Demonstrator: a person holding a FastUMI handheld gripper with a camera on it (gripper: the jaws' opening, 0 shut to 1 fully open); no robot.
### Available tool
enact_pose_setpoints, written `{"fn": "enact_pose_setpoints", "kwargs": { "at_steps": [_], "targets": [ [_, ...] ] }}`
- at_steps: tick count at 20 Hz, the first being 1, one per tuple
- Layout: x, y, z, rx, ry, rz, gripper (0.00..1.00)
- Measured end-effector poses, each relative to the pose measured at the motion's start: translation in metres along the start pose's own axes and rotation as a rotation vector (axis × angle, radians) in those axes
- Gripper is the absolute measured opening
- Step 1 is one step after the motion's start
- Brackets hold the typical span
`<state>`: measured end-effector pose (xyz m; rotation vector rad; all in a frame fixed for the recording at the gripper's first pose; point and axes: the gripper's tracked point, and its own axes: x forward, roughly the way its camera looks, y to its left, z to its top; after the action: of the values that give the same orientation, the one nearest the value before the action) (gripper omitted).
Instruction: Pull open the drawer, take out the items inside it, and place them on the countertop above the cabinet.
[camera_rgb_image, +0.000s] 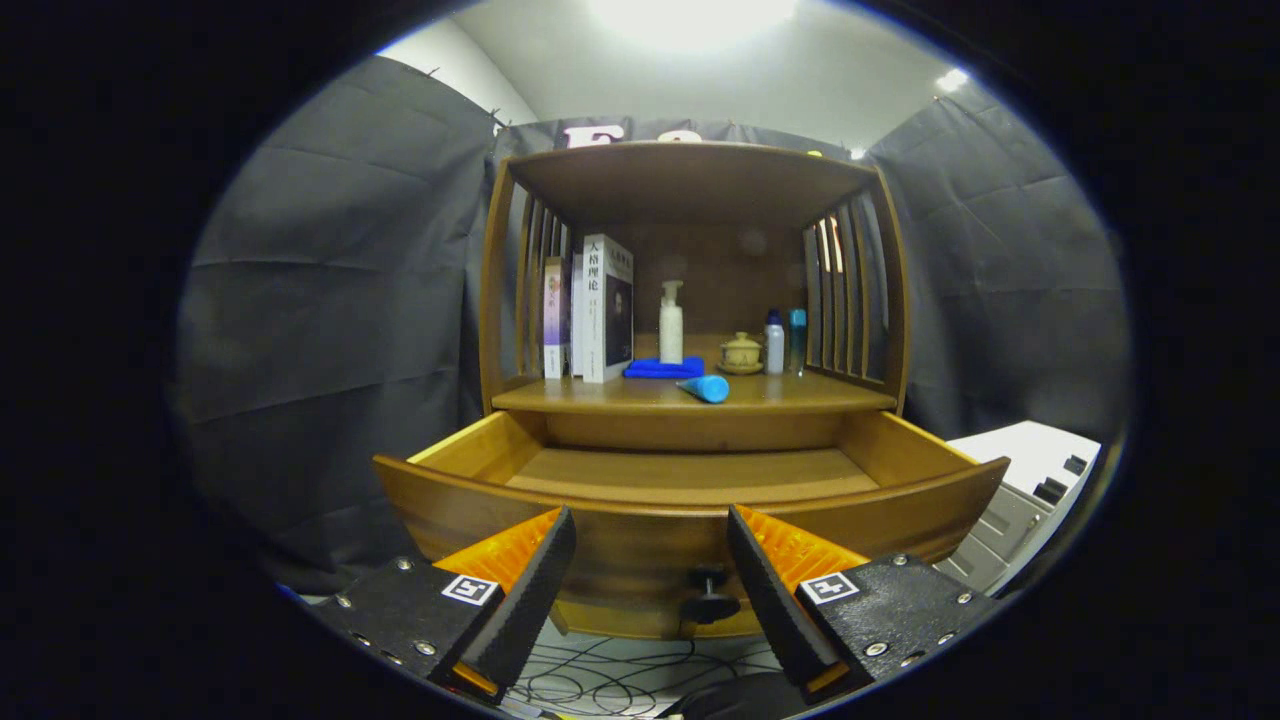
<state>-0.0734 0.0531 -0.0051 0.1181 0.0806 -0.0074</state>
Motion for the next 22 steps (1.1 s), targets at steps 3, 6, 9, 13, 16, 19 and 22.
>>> {"fn": "enact_pose_setpoints", "kwargs": {
  "at_steps": [3,6,9,13,16,19,22],
  "targets": [
    [0.003,-0.012,-0.014,0.021,0.04,-0.031,0.94],
    [0.008,-0.017,-0.025,0.014,0.072,-0.04,0.94],
    [0.017,-0.02,-0.033,0.006,0.101,-0.045,0.94],
    [0.03,-0.031,-0.035,0.014,0.107,-0.066,0.94],
    [0.03,-0.033,-0.033,0.025,0.097,-0.072,0.93],
    [0.034,-0.034,-0.033,0.007,0.1,-0.067,0.94],
    [0.042,-0.029,-0.033,0.003,0.103,-0.047,0.95]
  ]
}}
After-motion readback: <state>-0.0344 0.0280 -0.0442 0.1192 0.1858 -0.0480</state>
